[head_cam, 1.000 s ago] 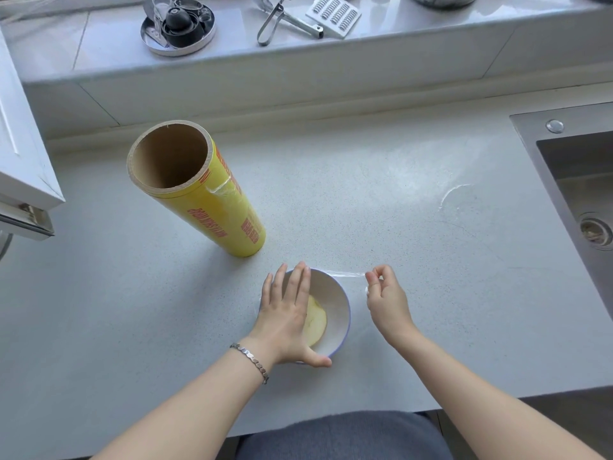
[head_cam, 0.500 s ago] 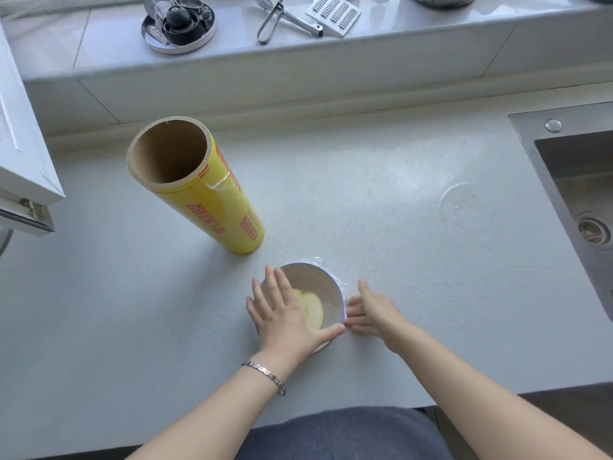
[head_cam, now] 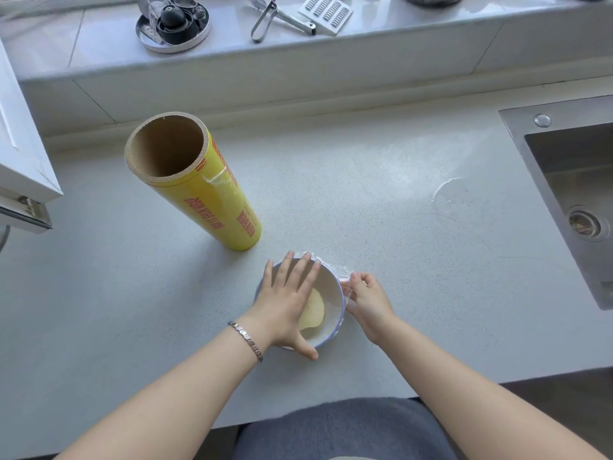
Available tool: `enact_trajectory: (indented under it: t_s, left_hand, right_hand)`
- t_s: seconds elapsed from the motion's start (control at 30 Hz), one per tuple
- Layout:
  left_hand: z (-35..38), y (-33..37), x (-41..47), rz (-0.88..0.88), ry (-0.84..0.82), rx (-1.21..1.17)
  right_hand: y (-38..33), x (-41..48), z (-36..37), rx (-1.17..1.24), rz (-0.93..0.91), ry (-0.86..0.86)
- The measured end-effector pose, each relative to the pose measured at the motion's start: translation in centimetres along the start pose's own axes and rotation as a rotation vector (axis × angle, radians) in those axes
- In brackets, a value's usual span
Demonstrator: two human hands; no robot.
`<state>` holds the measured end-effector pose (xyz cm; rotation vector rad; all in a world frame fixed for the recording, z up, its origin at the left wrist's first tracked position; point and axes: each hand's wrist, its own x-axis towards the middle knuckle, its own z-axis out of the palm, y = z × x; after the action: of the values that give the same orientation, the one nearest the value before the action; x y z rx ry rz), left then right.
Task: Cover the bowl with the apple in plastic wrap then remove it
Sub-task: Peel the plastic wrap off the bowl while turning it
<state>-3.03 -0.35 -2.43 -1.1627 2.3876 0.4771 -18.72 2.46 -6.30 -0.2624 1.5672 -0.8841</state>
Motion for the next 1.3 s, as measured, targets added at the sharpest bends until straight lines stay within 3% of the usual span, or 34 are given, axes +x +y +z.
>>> enact_trajectory:
  t_s: [0.17,0.4,0.6,0.77,0.87,0.97,1.07,1.17,1.3]
  left_hand:
    - [0.0,0.4,-0.2,-0.047,0.013,-0.027]
    - [0.0,0.5,-0.1,-0.058,0.01,-0.025]
    - [0.1,0.7,0.0,-0.058,0.023,-0.036]
    - [0.6,1.2,-0.1,-0.124,0.047,-0.088]
    - [0.9,1.5,-0.1,-0.218,0.068,-0.149]
    - [1.0,1.8,-0.1,-0.327,0.081,-0.225]
    - [0.9,2.5,-0.2,-0.404,0.089,-0.281]
    - [0.9,3.1,-0.6,-0.469,0.08,-0.363]
    - [1.2,2.8,-1.7,-0.47,0.011,-0.357]
  right_hand:
    - [-1.2,0.1,0.4,0.074,-0.066,0.089]
    - [-2.6,0.4,0.5,-0.112,-0.143,0.139]
    - [-2.0,1.5,-0.9,-0.518,-0.274,0.205]
    - [-2.3,2.1,0.1,-0.752,-0.351,0.128]
    - [-2.7,2.3,-0.5,-0.589,-0.244,0.141]
    - [-2.0,1.0,-2.0,-0.162,0.062,0.024]
    - [-0.9,-0.9,-2.7,-0.168,0.239,-0.16]
    - [-0.1,-1.5,-1.7,-0.179,0.221,-0.27]
    - [0.1,-0.9,-0.7,-0.088,0.128,-0.261]
